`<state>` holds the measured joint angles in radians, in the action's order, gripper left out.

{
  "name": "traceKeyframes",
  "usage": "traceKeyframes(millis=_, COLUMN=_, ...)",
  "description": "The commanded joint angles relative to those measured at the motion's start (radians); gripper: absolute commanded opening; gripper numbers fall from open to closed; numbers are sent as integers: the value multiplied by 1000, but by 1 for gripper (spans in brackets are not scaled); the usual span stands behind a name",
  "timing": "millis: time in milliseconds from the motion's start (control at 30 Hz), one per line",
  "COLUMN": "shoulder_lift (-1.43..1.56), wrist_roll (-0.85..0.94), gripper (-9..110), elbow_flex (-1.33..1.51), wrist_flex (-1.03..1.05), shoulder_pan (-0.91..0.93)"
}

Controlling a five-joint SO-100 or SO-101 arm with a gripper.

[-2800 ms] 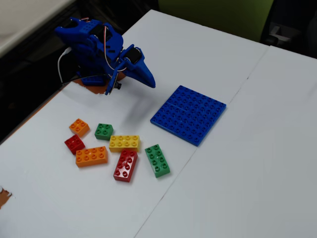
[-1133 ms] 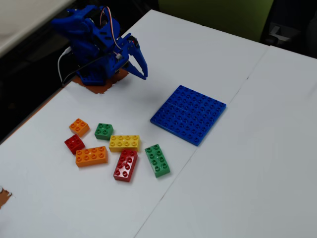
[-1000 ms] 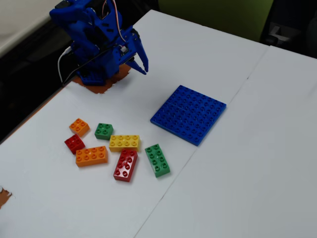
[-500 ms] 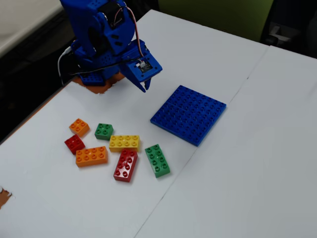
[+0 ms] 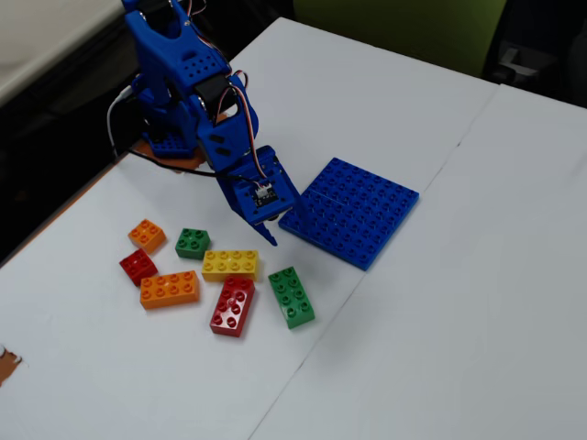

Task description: Pick up the 2x4 green block and go up the 8x8 blue block.

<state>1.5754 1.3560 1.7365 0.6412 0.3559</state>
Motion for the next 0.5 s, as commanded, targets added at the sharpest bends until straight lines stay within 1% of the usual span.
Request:
traceKeyframes(millis=0, shoulder_lift=-137, wrist_roll=130, gripper=23, elbow_flex=-344, wrist_flex=242, shoulder_pan=37)
traceKeyframes(millis=33, shoulder_lift=-207, wrist_roll=146, gripper=23, elbow_flex=-495, wrist_flex=356, shoulder_pan=43)
traceKeyframes(millis=67, shoulder_lift=-258, wrist_roll=141, gripper=23, elbow_flex=-603, wrist_flex=410, shoulder_pan=43)
traceKeyframes(millis=100, shoulder_lift=-282, wrist_roll=129, gripper=23, elbow_flex=-646, wrist_flex=411, shoulder_pan=40)
traceKeyframes(millis=233, shoulder_lift=-321, wrist_roll=150, gripper=22, elbow_flex=-618, wrist_flex=288, shoulder_pan=41)
traceKeyframes(millis=467, shoulder_lift=-434, wrist_roll=279, gripper=22, elbow_flex=-617, wrist_flex=201, shoulder_pan=83)
